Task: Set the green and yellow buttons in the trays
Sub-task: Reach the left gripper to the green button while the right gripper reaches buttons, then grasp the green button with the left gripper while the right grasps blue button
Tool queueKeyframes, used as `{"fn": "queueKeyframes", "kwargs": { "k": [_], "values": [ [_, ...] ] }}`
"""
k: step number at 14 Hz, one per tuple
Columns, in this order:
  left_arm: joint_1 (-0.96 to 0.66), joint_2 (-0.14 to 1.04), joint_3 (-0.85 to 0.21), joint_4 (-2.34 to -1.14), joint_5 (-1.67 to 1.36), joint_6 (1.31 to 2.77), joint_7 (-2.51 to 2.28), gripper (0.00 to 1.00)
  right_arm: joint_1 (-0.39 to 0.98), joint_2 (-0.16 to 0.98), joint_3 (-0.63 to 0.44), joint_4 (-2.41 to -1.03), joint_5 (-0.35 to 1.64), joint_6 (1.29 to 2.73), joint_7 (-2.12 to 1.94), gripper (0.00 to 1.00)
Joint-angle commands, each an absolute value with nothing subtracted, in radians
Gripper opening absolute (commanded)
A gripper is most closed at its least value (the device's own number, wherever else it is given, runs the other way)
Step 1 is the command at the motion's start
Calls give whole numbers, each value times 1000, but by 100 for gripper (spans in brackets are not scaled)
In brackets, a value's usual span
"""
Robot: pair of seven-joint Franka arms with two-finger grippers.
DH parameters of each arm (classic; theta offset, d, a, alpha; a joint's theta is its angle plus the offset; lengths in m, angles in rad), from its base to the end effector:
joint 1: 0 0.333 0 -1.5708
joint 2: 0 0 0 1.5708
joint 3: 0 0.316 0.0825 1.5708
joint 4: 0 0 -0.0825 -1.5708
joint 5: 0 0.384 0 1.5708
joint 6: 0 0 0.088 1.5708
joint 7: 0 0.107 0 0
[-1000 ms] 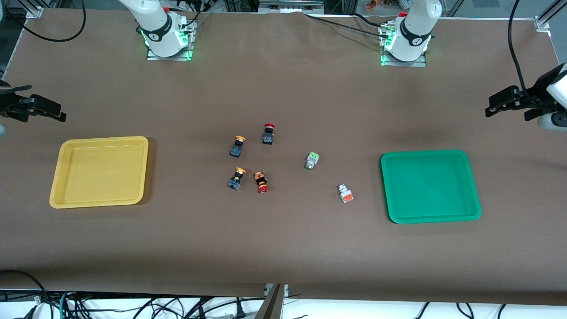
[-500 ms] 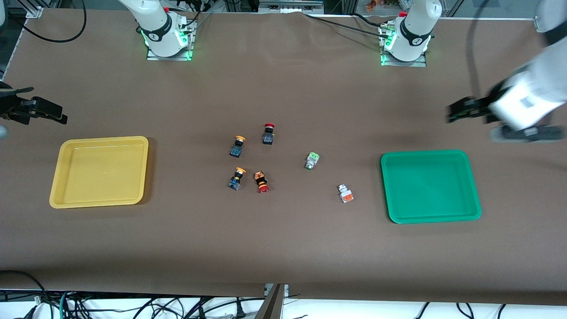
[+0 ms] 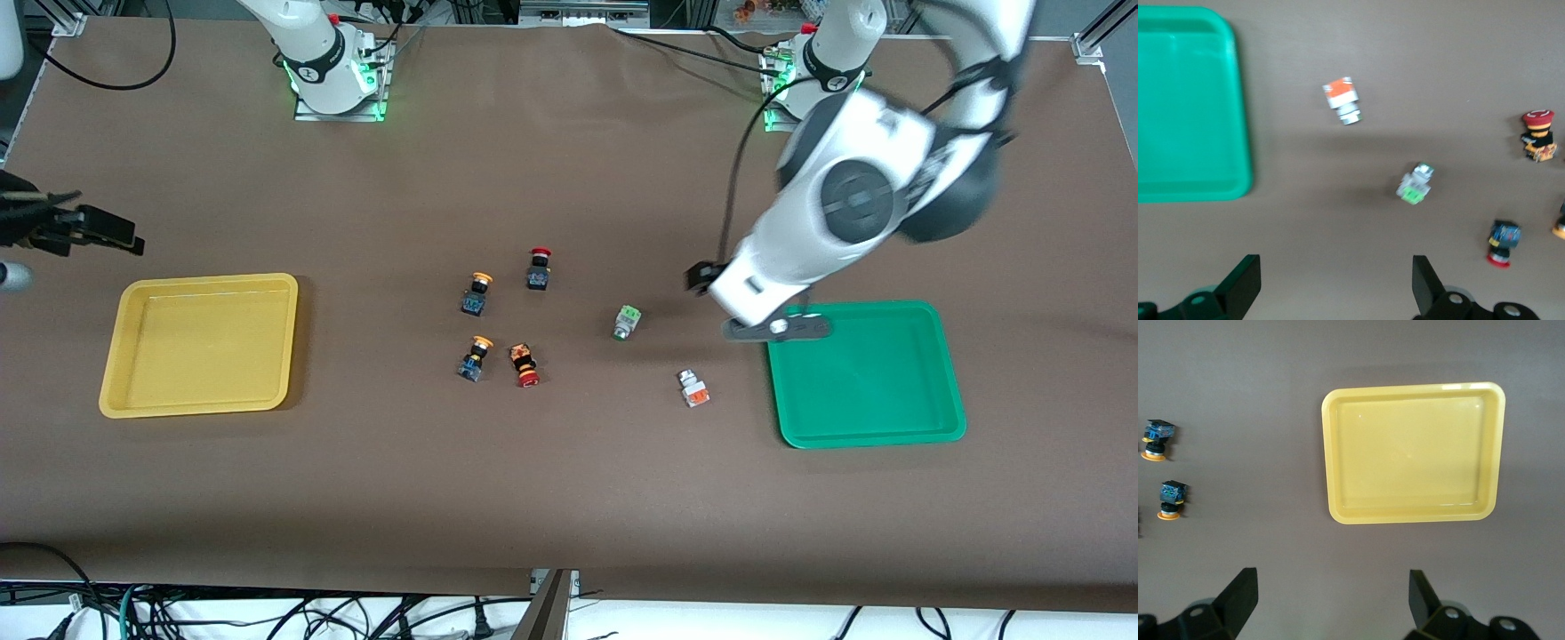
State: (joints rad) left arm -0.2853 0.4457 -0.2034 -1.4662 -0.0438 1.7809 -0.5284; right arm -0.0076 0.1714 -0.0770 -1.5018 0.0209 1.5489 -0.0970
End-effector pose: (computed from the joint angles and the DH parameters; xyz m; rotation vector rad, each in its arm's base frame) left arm 0.6017 -0.3009 0.4198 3.0743 0.1007 -0.2625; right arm 0.5979 -0.0448 0.5563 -3.1168 -0.0185 0.1913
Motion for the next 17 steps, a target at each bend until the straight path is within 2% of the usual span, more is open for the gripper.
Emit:
{"fn": "queueKeyframes", "kwargs": {
  "k": [1, 5, 9, 17],
  "values": [
    [-319, 494, -193, -1434, -49, 1818, -580, 100, -8, 208, -75, -1488, 23, 1536, -112, 100],
    [-345, 520, -193, -1436, -51, 1831, -583, 100, 30, 319, -69, -1483, 32, 1601, -97, 100],
    [-391, 652, -193, -1447, -48, 1989, -611, 100, 106, 426, -69, -1488, 38, 1759, 69, 100],
    [-454, 791, -195, -1480, -66, 2081, -617, 100, 395, 543, -69, -1528, 43, 1902, 524, 100]
  ]
}}
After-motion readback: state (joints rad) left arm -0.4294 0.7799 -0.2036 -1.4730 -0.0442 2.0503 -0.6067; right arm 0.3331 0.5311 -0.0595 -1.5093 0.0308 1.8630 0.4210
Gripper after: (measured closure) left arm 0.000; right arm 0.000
